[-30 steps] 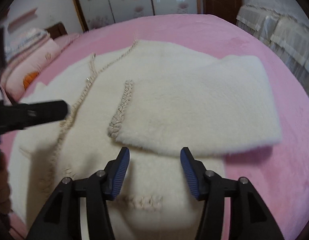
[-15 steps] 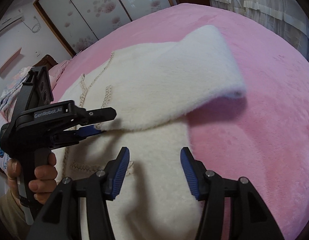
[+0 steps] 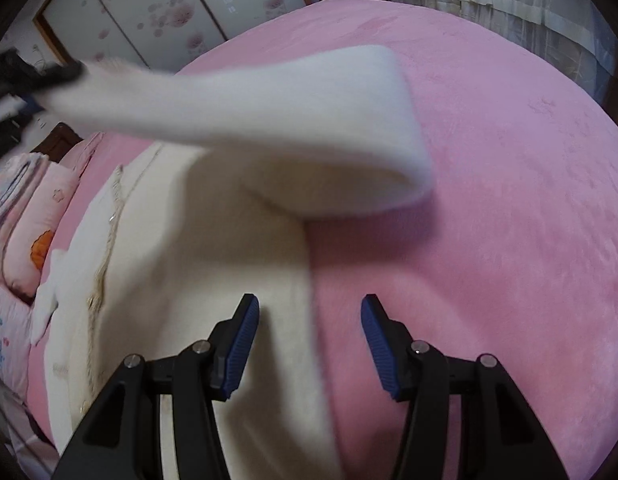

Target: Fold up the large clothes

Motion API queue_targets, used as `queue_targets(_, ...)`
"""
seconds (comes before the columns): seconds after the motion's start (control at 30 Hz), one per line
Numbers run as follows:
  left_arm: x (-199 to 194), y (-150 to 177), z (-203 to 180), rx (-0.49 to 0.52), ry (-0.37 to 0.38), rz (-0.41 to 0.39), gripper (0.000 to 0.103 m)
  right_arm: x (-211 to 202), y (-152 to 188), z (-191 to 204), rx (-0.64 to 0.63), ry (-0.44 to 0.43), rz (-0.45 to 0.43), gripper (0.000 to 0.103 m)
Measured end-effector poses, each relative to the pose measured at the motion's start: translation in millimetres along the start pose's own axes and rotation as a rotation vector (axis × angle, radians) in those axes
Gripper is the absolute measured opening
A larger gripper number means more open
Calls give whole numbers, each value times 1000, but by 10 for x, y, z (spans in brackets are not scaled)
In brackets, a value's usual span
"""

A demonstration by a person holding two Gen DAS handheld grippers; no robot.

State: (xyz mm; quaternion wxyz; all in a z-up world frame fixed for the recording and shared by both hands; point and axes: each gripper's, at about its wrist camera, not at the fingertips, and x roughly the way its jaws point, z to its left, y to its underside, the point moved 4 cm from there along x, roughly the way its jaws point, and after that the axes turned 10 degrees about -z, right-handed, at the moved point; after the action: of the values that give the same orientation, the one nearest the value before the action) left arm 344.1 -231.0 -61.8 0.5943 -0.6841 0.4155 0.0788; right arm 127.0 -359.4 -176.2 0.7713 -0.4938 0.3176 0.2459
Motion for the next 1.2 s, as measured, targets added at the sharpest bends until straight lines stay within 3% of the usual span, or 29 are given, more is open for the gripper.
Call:
queue_targets(0.1, -126, -434, -44, 50, -29, -62, 15, 171, -164, -1, 8, 27, -12, 53)
queue_targets(0.23, -277, -757, -26, 122, -82, -117, 15, 398, -360, 101, -35, 79, -46, 53)
queue_targets(0.33, -350, -886, 168, 136, -133, -128, 15, 563, -467, 253, -85, 81, -39, 14)
queue_targets(0.43, -352, -762, 630, 129, -204, -119, 15, 580, -455, 431, -170, 117, -46, 14)
queue_targets(0.53, -204, -390, 1264, 55, -281, -57, 15, 577, -386, 590, -268, 161, -43, 21)
queue_targets(0.67, 46, 296, 2081, -49, -389, 60, 16, 499, -277, 611, -317, 159, -1, 41)
queue_targets(0.77, 271, 831, 2486, -131, -429, 195, 18, 402, -232, 636, -330, 153, 22, 49)
queue_targets(0.83, 332, 1077, 2654, -176, -420, 258, 28, 342, -216, 627, -336, 137, 34, 54)
queue_targets(0.93, 242, 1149, 2764, -243, -330, 236, 46, 258, -246, 585, -330, 79, 65, 56)
queue_targets(1.0, 176, 1094, 2820, -281, -269, 214, 66, 174, -267, 586, -325, 27, 73, 56)
queue_targets(1.1, 174, 960, 2849, -299, -242, 175, 67, 74, -374, 584, -301, -51, 64, 56)
queue_targets(1.2, 287, 840, 2961, -308, -256, 174, 67, 65, -558, 562, -226, -91, 39, 64)
